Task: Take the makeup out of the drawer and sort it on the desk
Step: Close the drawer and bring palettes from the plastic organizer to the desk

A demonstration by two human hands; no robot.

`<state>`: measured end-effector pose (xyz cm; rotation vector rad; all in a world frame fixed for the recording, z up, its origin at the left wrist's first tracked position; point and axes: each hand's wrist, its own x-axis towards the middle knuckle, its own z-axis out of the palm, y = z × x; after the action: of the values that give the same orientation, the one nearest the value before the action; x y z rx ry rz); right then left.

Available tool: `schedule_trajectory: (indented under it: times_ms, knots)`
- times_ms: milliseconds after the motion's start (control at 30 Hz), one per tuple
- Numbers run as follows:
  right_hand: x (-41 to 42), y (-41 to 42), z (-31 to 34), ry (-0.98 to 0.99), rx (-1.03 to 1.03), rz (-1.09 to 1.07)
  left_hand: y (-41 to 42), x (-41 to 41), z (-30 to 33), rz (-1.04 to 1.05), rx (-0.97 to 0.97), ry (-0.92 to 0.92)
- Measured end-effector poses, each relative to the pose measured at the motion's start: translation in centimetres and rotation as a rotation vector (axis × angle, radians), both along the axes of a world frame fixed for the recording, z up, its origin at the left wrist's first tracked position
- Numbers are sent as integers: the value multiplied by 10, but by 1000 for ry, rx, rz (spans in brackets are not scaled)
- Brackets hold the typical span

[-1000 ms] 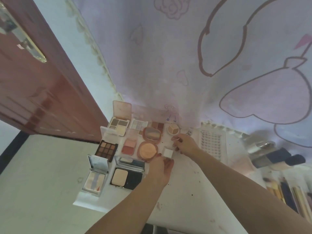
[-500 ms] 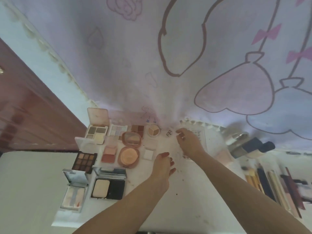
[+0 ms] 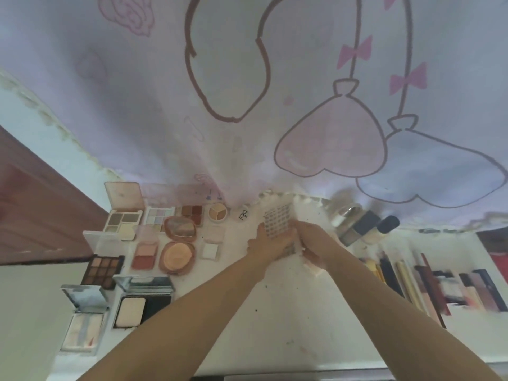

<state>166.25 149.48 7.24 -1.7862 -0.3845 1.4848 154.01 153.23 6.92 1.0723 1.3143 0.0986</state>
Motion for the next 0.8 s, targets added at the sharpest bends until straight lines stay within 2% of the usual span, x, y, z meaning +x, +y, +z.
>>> schedule_trajectory:
  times_ms: [67,233,333,500,633,700,800]
  knots:
    - [-5,-10,9,134,51,87,-7,-5,9,-57,-20,-70]
    - [-18,-40,24,299,126,208,-27,-41,26,-157,-47,-264]
    - [-35,-54,27,367,151,298,-45,-66,35,-140,-56,-377]
    - [-64,-61,20,412,236,308,-58,-102,34,-75,-45,-456]
    - [-59,-65,15,573,283,204,-52,-122,39,-6,-115,-553]
    - [-52,-70,14,601,257,91,-45,-138,42,66,-153,-548]
    - [-48,-82,3,390,177,88,-39,-169,39,60,-54,-345]
